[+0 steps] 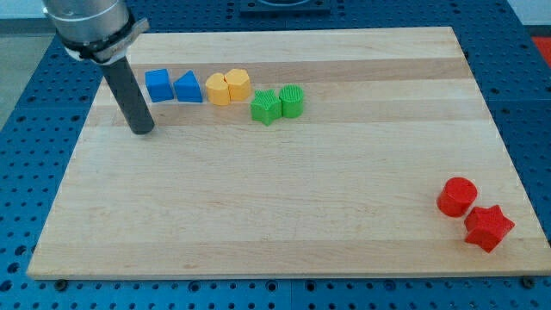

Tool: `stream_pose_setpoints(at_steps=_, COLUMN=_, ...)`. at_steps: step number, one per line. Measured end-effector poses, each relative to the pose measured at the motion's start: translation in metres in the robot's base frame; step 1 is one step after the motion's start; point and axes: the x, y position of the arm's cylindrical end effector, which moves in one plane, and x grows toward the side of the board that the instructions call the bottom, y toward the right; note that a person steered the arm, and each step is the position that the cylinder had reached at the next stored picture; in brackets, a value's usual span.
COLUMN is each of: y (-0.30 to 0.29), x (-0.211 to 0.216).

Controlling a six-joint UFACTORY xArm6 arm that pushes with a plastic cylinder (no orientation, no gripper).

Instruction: Point your arm closer to the blue cube

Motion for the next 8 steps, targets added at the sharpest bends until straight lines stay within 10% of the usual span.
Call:
stream_pose_setpoints(at_steps=2, y=-0.044, x=-0.021)
stream_pose_setpoints(at_steps=4, y=-0.055, x=-0.143)
stream_pose_setpoints(at_steps=8, y=-0.028, x=-0.105)
